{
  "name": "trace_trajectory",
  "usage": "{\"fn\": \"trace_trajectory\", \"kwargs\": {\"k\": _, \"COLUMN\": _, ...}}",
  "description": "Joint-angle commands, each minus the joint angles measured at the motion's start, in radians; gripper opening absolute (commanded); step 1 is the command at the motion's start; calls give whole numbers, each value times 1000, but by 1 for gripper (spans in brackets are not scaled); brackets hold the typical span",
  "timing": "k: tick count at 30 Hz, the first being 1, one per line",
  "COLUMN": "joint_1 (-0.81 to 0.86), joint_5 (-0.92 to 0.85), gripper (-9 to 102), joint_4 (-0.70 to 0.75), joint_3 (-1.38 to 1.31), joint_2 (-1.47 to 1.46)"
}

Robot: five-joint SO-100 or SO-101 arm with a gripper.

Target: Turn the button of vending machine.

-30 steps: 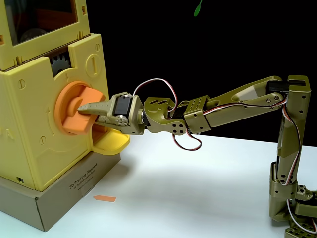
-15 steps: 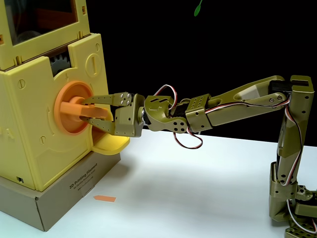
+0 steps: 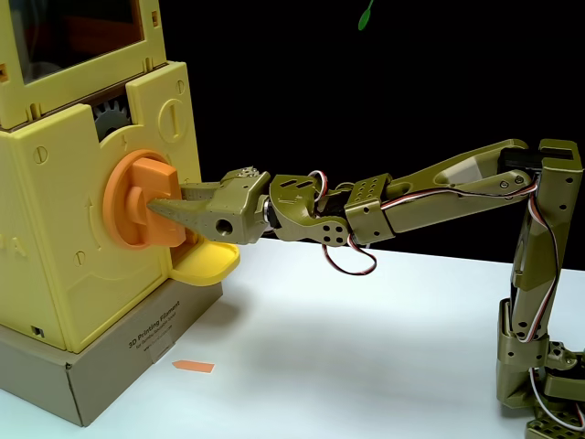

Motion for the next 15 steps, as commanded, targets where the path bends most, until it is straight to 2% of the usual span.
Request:
{"fn": "trace_trajectory", "kwargs": {"k": 1, "joint_1": 9, "joint_5": 78, "gripper": -1, "joint_4": -21, "joint_3": 2, "joint_2": 84}}
{"fn": "trace_trajectory", "kwargs": {"k": 15, "joint_1": 0, "joint_5": 89, "gripper": -1, "joint_4": -12, "joint_3": 29, "joint_2": 107}}
